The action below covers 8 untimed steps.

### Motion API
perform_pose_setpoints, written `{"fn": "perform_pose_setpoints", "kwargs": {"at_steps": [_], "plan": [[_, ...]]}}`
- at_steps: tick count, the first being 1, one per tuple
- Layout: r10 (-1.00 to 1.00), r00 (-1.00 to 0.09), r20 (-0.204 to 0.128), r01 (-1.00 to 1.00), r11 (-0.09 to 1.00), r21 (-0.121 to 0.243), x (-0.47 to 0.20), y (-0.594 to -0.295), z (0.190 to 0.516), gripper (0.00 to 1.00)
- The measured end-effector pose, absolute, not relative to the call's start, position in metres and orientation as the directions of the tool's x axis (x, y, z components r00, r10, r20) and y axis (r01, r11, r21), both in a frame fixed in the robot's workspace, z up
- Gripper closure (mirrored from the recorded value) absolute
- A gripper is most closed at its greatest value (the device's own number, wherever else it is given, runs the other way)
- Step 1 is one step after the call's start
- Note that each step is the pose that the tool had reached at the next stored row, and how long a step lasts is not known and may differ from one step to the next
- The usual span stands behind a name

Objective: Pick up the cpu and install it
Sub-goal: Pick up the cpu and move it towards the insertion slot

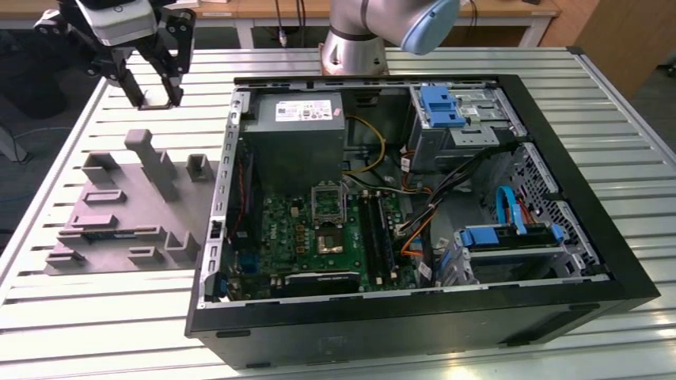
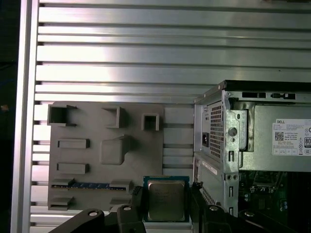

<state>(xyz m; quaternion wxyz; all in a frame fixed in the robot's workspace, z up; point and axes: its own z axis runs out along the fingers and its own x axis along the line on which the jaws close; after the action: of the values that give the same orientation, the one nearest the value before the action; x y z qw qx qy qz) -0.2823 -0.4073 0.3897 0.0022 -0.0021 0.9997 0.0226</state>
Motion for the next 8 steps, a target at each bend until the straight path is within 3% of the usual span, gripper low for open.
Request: {"fn": "perform_pose_setpoints", "kwargs": {"at_steps": [8], "plan": [[-0.004,-1.000,-0.004,-0.004,0.999,0.045,-0.2796,-0.4073,0.3897,0.53]]}}
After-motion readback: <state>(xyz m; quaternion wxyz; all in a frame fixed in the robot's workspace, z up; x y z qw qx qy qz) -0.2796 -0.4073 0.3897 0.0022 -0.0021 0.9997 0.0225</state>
